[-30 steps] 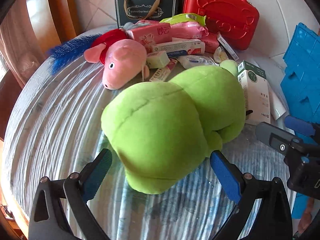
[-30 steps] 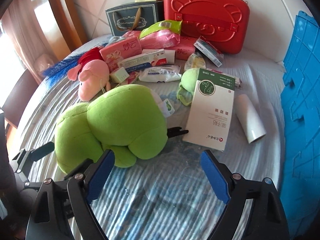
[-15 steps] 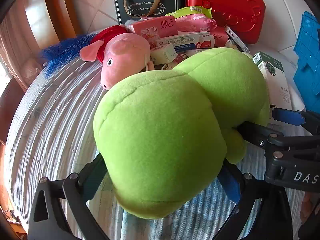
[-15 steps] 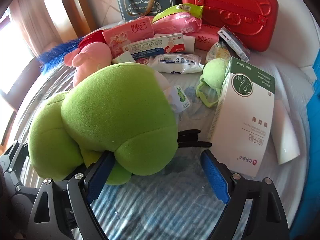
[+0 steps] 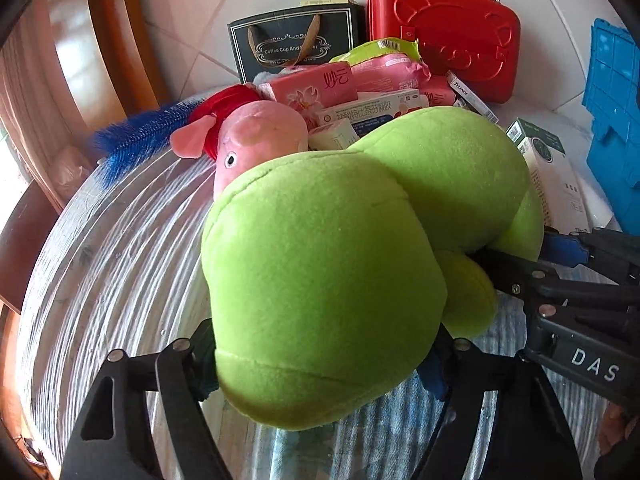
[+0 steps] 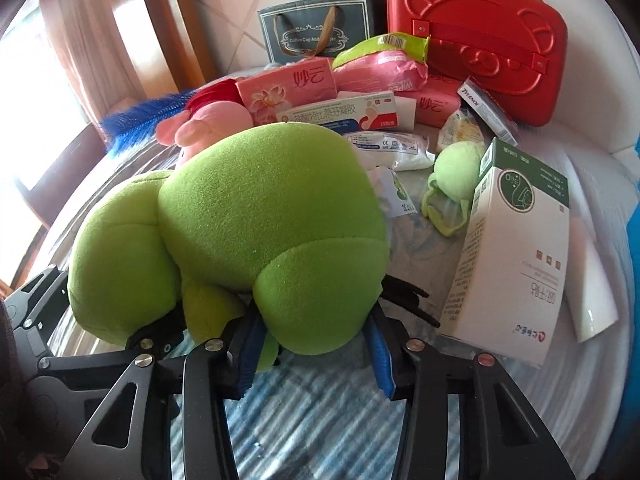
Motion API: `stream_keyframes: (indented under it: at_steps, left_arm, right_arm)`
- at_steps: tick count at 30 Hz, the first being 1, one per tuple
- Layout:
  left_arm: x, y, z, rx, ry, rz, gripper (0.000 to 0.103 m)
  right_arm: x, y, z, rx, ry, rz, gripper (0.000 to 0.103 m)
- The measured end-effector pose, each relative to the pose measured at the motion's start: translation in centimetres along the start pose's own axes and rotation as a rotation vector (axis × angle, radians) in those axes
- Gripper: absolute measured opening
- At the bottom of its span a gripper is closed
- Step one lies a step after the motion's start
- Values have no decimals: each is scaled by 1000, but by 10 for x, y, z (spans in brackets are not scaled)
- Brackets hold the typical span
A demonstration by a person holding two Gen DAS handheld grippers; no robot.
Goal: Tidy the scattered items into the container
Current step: 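Grasp the green frog plush with both tools together, then carry the frog plush with both tools into the blue crate and release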
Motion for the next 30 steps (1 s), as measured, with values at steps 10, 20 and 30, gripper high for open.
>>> stream_keyframes:
  at_steps: [10, 20, 30]
  left_arm:
    - [-24, -2, -63, 40, -110, 71, 75]
    - [-68, -11, -140, 130, -265, 174, 75]
    - [-110, -32, -221, 273, -427, 290, 75]
  right_arm:
    - [-9, 10, -67, 31, -100, 36, 44]
    - [-33, 14, -161, 125, -245, 118, 44]
    - [-42, 14, -267, 277, -413, 202, 44]
Point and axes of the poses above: each gripper's, at about its wrist camera, not at the fingertips, and z roughly the way its jaws point, y to its left, x to its underside, the point moved 5 cm from there along z, roughly the way its jaws point, and after that the axes turned 7 degrees about x, right-handed, at the moved point
